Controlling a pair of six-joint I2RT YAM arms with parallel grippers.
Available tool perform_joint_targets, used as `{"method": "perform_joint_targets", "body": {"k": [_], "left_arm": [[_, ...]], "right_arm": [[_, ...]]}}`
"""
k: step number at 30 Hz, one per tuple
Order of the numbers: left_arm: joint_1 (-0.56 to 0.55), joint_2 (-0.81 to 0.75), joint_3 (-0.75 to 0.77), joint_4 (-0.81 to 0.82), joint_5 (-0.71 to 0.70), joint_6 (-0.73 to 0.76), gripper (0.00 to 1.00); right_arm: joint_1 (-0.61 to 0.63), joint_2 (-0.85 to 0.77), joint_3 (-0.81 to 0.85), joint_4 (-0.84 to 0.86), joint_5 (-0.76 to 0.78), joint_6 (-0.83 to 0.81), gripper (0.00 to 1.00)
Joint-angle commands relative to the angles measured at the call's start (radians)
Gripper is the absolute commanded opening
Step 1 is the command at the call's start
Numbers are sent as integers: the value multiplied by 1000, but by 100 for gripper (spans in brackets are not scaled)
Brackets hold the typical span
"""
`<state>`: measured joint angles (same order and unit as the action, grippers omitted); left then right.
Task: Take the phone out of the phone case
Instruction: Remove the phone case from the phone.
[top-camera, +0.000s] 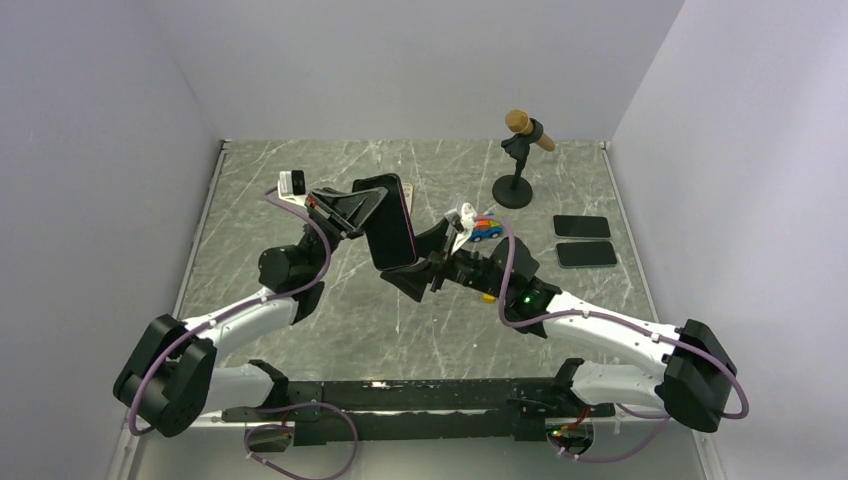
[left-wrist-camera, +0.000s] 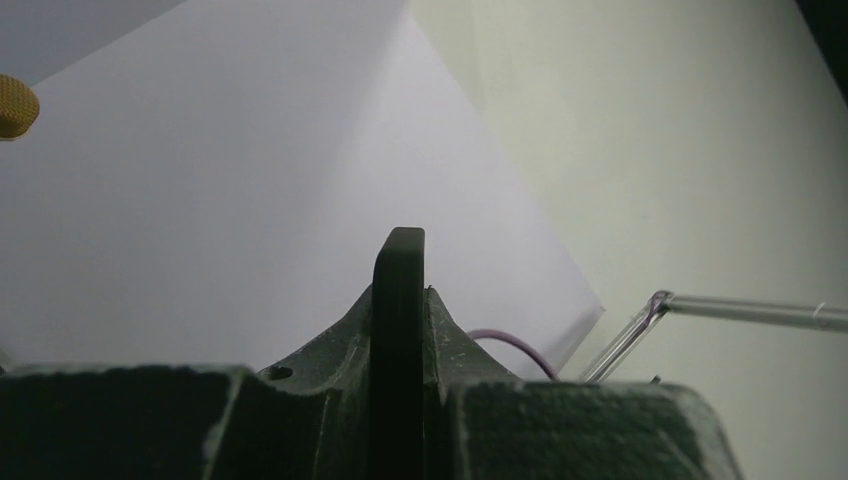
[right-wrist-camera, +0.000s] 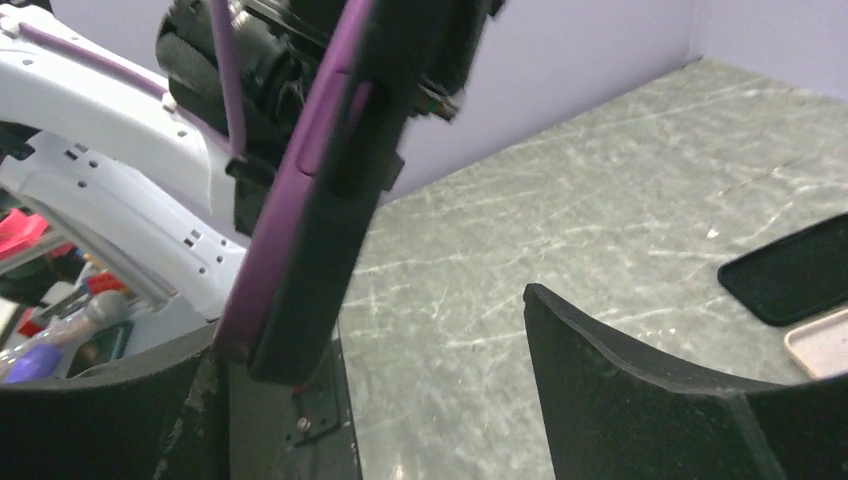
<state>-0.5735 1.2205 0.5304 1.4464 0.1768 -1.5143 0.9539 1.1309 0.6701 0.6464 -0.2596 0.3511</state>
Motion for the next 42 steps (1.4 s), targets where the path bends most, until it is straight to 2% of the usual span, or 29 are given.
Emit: {"method": "perform_joint_targets", "body": {"k": [1,3,7,9,11,15,16,19,23,30,33,37,42], "left_arm": [[67,-63,86,98,248,27,0],[96,-119,70,-8,296,88,0],[103,-241,0,-163,181,234,0],[103,-251,-3,-167,139,221,0],[103,-218,-5,-93,98,159,0],[103,-57,15,190,48,-22,0],[103,-24,30,215,51,-63,0],[100,-5,36,219,57,-85,0],[100,-43,20,200,50,-68,0],[100,-29,26,219,115,-146,0],[100,-49,10,216,125,-144,0],[100,-46,18,216,153,-155,0],[100,-33,34,216,183,-170,0]], "right_arm": [[-95,-51,35,-95,-202,95,82],[-111,-85,36,-166,-208,95,82],[-117,-116,26,-157,-227,131,87],[-115,-103,40,-156,-228,118,87],[-111,-88,38,-106,-233,111,87],[-105,-56,47,16,-260,140,87],[-103,-53,48,45,-264,157,86],[-104,-55,67,44,-258,185,82],[-113,-72,75,-39,-254,163,68],[-176,-80,71,-28,-366,181,50],[-192,-58,85,30,-434,213,51],[-192,-25,89,113,-516,252,58],[-190,-13,103,137,-580,271,56]]}}
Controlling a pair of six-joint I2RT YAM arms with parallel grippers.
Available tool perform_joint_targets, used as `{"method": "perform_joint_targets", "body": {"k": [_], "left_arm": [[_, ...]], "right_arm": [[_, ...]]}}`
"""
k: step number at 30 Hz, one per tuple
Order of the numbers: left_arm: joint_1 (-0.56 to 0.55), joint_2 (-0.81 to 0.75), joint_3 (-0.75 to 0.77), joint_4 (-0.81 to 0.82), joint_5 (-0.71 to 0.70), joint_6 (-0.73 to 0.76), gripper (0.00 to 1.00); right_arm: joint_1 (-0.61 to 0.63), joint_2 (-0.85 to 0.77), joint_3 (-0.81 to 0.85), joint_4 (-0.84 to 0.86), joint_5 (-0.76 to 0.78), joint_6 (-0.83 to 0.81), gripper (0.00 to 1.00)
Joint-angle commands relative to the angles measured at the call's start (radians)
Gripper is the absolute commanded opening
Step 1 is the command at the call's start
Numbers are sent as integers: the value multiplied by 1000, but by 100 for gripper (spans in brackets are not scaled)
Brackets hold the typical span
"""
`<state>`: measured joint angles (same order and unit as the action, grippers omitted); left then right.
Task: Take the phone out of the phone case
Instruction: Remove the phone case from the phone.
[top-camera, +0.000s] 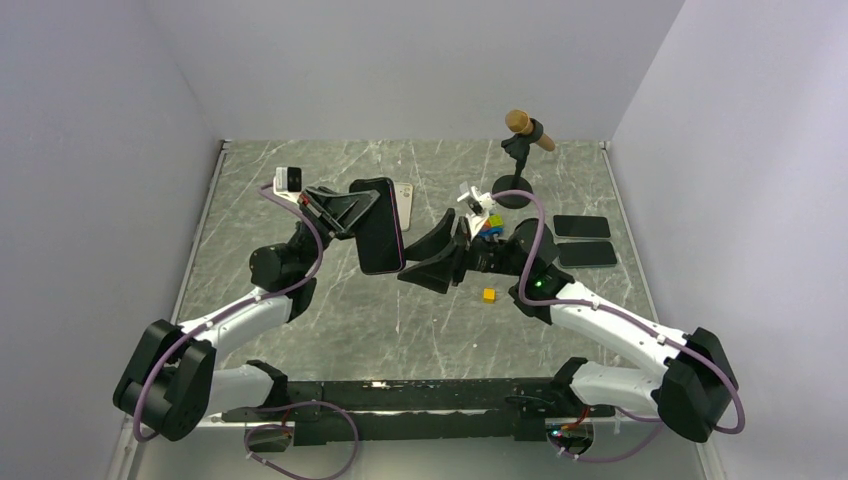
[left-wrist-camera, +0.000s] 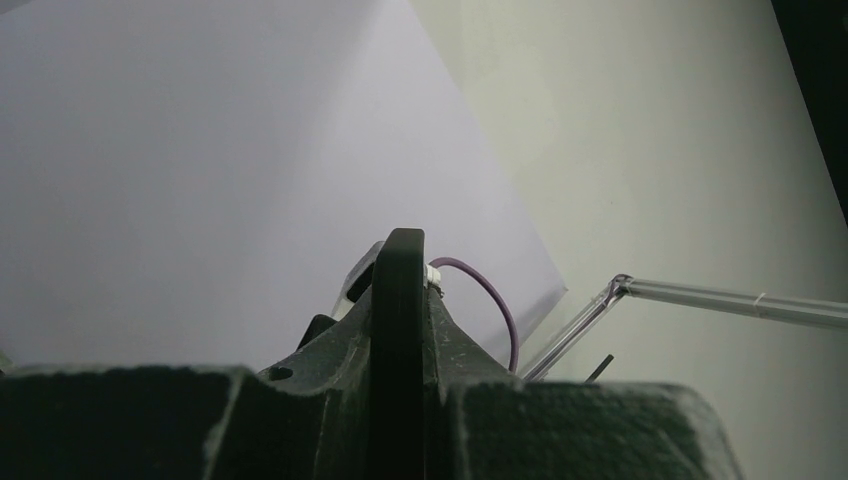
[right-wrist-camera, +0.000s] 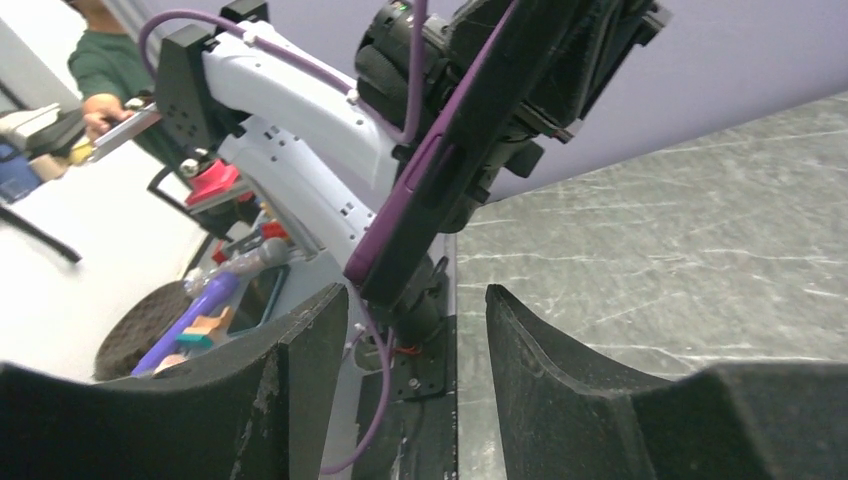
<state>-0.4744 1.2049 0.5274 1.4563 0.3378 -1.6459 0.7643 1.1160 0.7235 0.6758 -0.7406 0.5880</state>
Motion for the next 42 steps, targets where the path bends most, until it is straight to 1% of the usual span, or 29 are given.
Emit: {"method": "perform_joint_targets", "body": {"k": [1,3,6,10,12,16,20,23,25,27,29,30,31,32,34,35,37,39,42], "left_arm": [[2,-18,35,207,21,-41,0],[1,-13,41,207,35,-45,0],[1,-4,64,208,71,-58,0],[1,-7,79,208,107,-91,0],[2,-13,84,208,126,-101,0],[3,-34,83,208,132,-120,0],[-1,-35,107,209,176,-146,0],[-1,-50,101,210,178,-156,0],[-1,-54,101,209,187,-161,0],[-1,-56,102,207,201,-156,0],[-6,-65,89,203,193,-138,0],[-14,-70,77,193,179,-125,0],[-23,-73,65,188,156,-108,0],[-32,-73,58,185,139,-97,0],[-45,-53,63,195,132,-86,0],[-46,-39,70,206,135,-91,0],[-51,-15,83,208,142,-93,0],[-57,-6,92,207,145,-82,0],[-66,2,101,203,143,-55,0]], "right_arm": [[-1,4,46,126,-114,44,56],[-1,1,39,142,-108,55,54],[0,8,58,91,-92,30,40],[-5,38,75,69,-89,-1,22],[-8,58,80,66,-91,-17,15],[-12,87,74,109,-140,-43,13],[-21,119,91,95,-147,-63,10],[-30,132,97,97,-155,-70,8],[-38,131,104,81,-140,-83,8],[-39,129,136,-23,-60,-106,8],[-34,129,177,-149,113,-119,13],[-26,129,186,-186,218,-105,16],[-12,127,186,-211,313,-84,22],[-1,131,180,-202,369,-68,29],[19,149,173,-155,377,-55,45],[28,160,174,-139,378,-45,47],[37,184,182,-92,337,-7,48],[50,204,192,-60,321,34,47],[67,233,213,-48,308,49,44]]}}
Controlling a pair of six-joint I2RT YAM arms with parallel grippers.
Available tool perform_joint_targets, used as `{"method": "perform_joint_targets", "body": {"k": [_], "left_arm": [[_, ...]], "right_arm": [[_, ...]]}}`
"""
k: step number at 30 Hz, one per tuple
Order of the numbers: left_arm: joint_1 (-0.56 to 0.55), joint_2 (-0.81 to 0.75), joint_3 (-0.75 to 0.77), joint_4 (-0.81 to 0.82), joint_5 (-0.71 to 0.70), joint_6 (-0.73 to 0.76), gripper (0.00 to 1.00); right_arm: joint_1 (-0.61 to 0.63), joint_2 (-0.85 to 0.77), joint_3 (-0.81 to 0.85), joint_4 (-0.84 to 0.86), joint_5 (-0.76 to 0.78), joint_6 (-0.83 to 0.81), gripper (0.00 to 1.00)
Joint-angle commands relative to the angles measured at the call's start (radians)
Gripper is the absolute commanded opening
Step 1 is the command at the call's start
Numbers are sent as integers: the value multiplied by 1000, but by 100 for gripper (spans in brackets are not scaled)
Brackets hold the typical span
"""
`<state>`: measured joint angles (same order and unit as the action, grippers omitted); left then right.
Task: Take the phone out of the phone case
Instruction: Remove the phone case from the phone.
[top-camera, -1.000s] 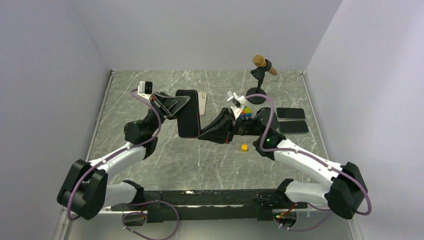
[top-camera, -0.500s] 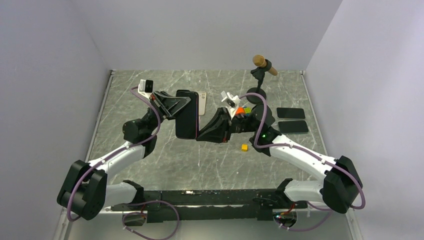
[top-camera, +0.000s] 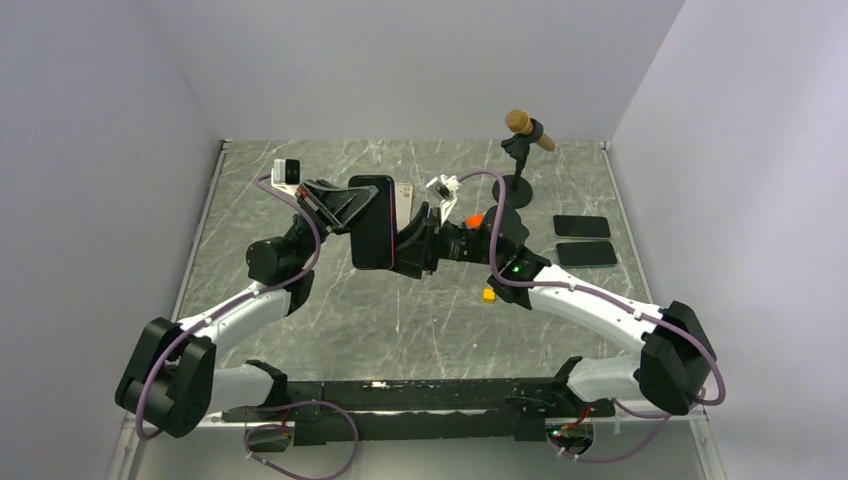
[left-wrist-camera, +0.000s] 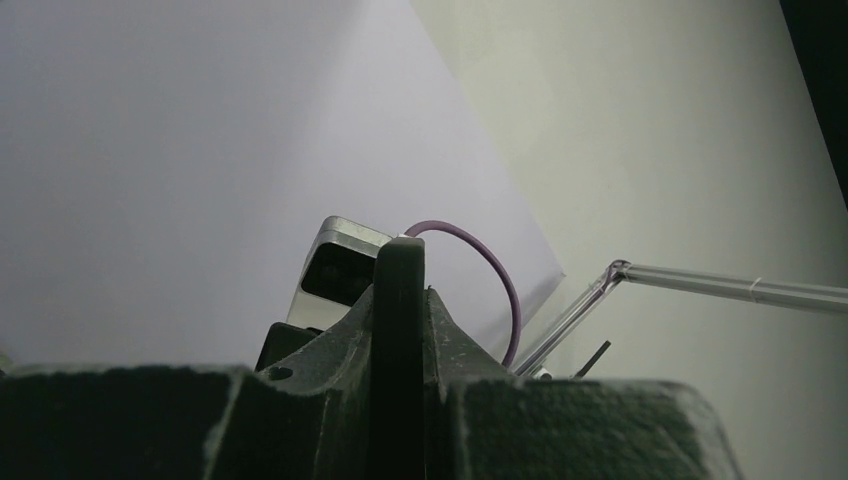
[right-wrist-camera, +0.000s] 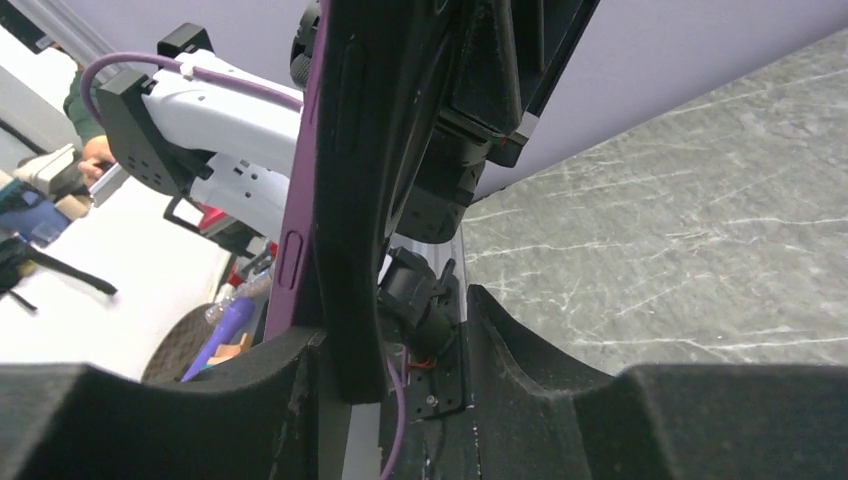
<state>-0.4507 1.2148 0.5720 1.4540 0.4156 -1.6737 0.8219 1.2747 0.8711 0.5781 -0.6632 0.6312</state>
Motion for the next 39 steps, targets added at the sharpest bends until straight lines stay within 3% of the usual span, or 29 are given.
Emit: {"method": "perform_joint_targets", "body": {"k": [1,3,6,8,12,17,22,25,29,32,34,39], "left_arm": [[-94,-7,57,196,63,-19,0],[-101,-4,58,180,55,-5,0],[-111,8,60,179,31,-13,0],[-120,16,60,179,5,-38,0],[-137,23,70,166,-25,-87,0],[-142,10,65,135,-40,-87,0],[-143,26,56,122,-30,-80,0],[-134,20,32,97,-21,-48,0],[-62,-29,-26,7,10,30,0],[9,-47,-52,-24,26,66,0],[39,-43,-57,-28,32,70,0],[93,12,-59,41,39,15,0]], "right_arm": [[13,85,69,54,230,9,42],[16,118,74,84,205,21,34],[17,171,90,56,217,-25,14],[27,197,98,-38,376,-115,0],[70,235,93,-191,837,-297,0],[105,229,23,-136,1091,-400,0],[110,154,-20,-102,979,-377,0],[52,87,-27,-127,711,-268,0],[-40,11,-54,-177,416,-117,46],[-53,-47,-48,-309,364,-119,66],[-54,-75,-40,-380,325,-125,72],[-54,-145,-63,-494,271,-102,77]]}}
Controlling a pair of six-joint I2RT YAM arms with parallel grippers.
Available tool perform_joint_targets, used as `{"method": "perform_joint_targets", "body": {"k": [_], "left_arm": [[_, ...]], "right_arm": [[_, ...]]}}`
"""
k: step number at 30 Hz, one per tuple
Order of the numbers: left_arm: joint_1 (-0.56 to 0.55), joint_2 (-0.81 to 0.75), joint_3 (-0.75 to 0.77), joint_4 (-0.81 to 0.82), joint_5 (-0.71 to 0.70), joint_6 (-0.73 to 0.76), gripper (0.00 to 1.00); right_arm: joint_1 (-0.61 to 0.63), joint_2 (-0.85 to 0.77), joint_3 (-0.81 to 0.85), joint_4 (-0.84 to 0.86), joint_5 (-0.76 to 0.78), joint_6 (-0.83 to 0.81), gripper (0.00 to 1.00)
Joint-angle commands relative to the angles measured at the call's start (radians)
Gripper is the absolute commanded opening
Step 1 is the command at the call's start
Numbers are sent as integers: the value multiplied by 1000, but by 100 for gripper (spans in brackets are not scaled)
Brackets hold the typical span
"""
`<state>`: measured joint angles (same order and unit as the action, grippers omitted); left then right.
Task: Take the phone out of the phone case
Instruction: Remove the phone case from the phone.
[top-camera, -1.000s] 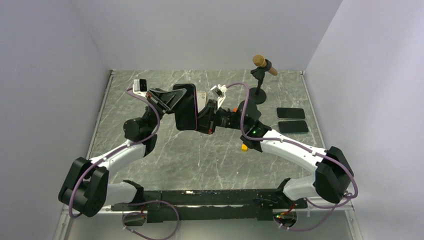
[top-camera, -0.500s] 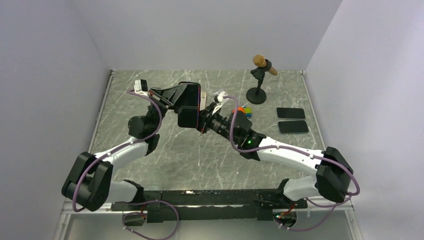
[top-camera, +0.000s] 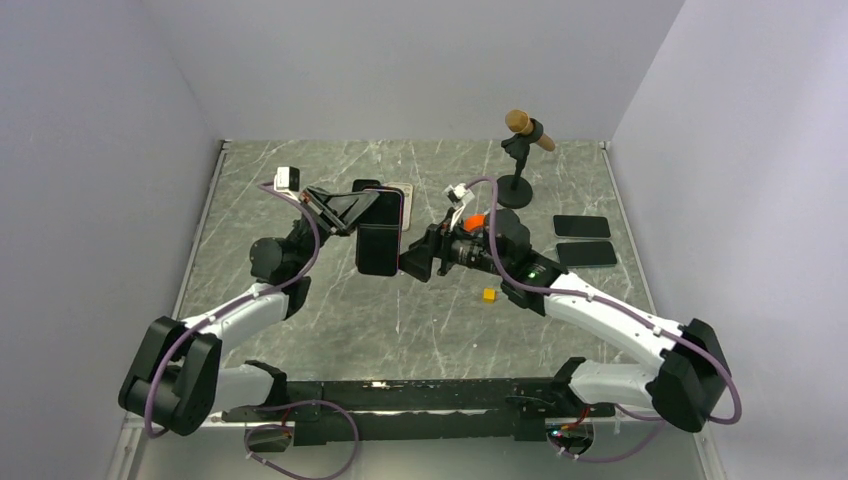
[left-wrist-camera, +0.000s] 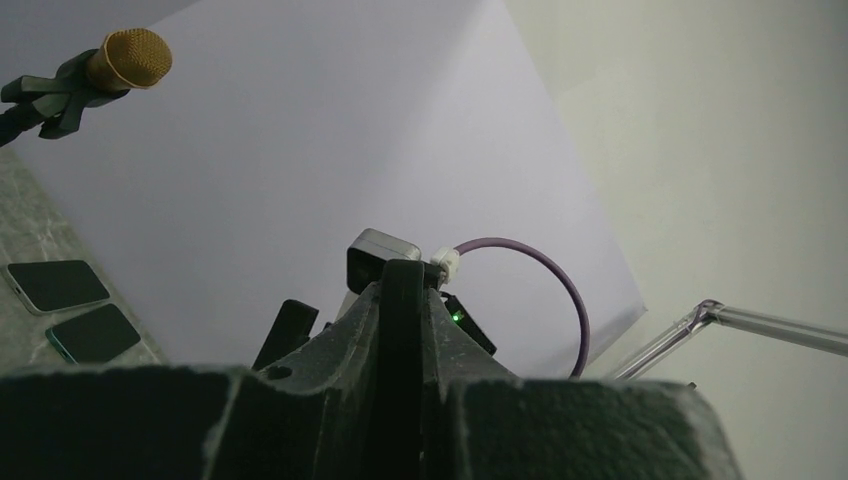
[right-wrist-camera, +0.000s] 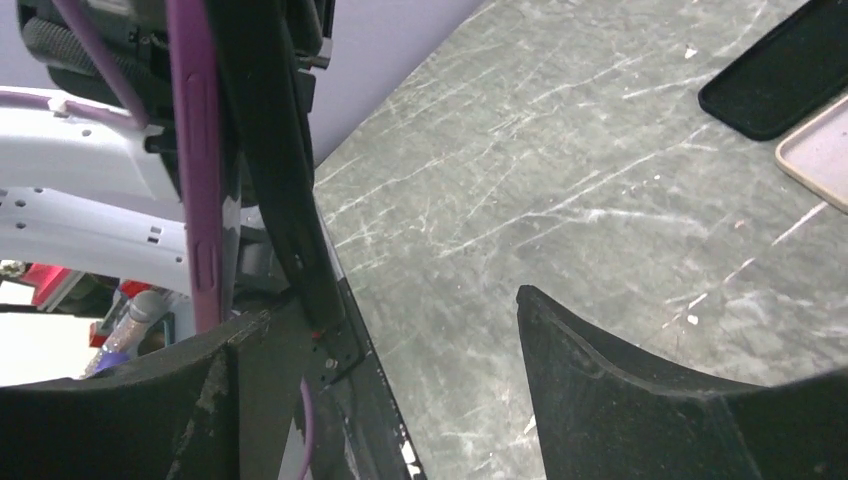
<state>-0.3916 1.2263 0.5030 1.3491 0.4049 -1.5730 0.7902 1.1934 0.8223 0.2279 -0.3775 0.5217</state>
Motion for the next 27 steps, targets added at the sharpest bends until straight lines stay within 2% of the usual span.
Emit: {"method": "perform_joint_targets", "body": {"k": [1,5,8,15,17,22,27], "left_arm": [[40,12,8,161,49,-106,0],[62,56,-2,216,46,-141,0],[68,73,-10,244,48,-148,0],[69,107,-33,309,42,-158,0],[69,113,-34,314,43,-161,0],[68,90,-34,283,52,-127,0],[67,73,-35,258,62,-110,0]], "right_arm": [[-23,-87,-24,-151,-28,15,78],[-28,-147,-37,-168,-53,74,76],[-36,-169,-38,-114,-103,183,69],[-51,-85,-80,329,-299,487,46],[-50,-33,-66,384,-336,526,42],[-47,41,-47,442,-359,555,41],[-46,76,-36,406,-325,518,41]]}}
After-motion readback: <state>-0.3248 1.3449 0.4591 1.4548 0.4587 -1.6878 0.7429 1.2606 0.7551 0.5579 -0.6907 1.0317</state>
